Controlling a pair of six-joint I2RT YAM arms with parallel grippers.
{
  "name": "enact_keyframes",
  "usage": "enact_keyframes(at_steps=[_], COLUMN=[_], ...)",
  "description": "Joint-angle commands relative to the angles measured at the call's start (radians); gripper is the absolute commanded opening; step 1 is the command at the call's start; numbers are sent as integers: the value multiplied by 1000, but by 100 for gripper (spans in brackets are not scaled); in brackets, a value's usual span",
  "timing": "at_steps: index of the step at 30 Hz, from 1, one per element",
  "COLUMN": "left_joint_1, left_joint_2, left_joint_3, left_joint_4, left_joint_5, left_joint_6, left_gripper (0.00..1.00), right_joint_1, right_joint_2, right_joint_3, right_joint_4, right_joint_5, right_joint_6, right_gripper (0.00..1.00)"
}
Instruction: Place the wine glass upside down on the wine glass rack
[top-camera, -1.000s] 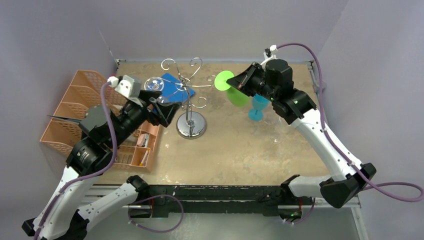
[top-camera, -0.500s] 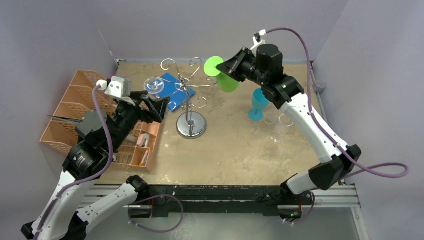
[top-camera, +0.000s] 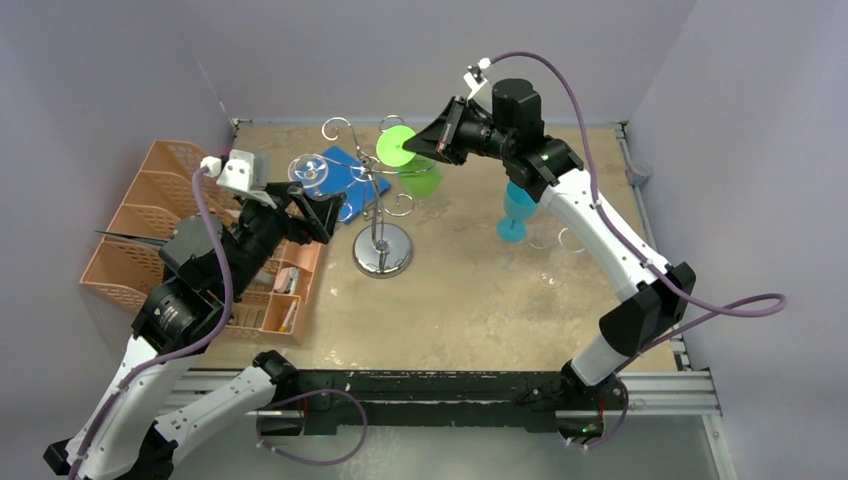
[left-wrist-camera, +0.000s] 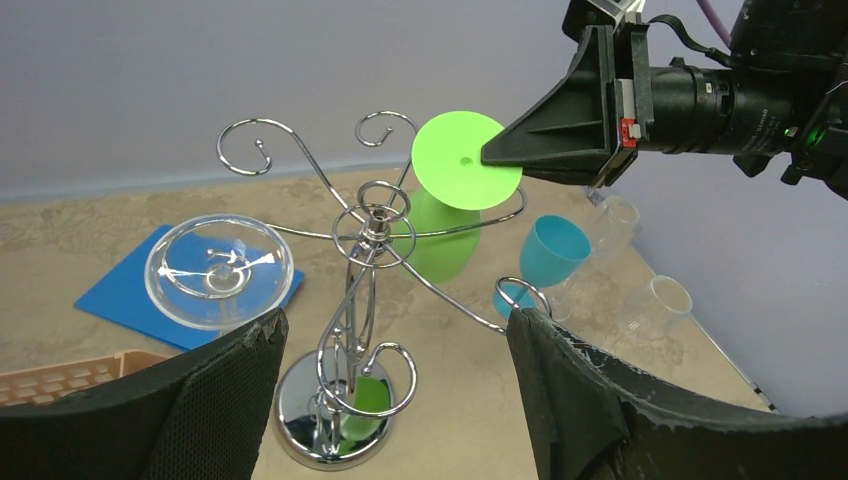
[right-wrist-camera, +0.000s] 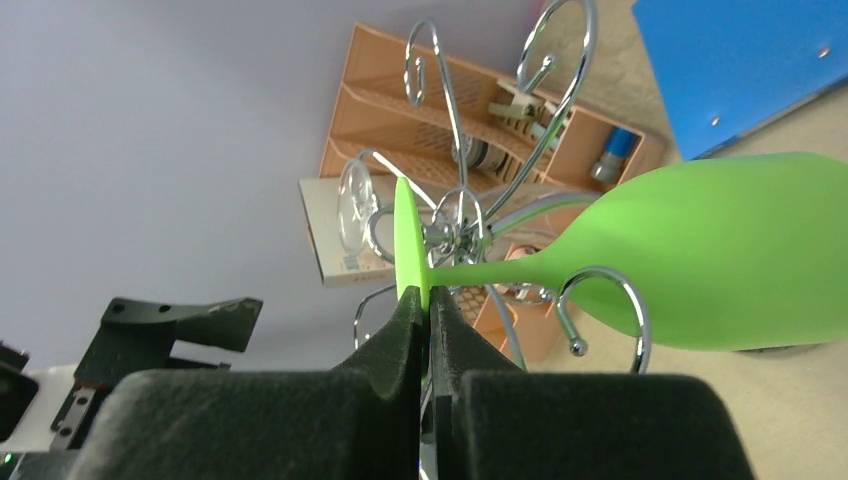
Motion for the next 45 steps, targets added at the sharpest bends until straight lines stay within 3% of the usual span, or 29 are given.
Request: enact_keyframes(at_steps=[1, 8, 23, 38, 45], left_joint_1=[-4, -3, -3, -4, -4], left_joint_2=[15, 41, 28, 27, 26], left_joint_3=[-6, -12, -21, -24, -17], left_joint_4=[37, 166, 122, 109, 110], left_joint_5=[23, 41, 35, 59, 61], left_joint_6=[-30, -58, -84, -107, -114], left_gripper=[79, 79, 79, 79, 79], right_joint_1=[4, 4, -7, -29, -54], right_joint_2=[-25, -62, -149, -106, -63], right_joint_3=[37, -3, -25, -5, 37], right_joint_4=[-4, -36, -173, -140, -150], right_joint_5=[-101, -96, 109, 195, 159], right_joint_6=[26, 43, -43, -84, -98], right_gripper=[0, 0, 0, 0, 10])
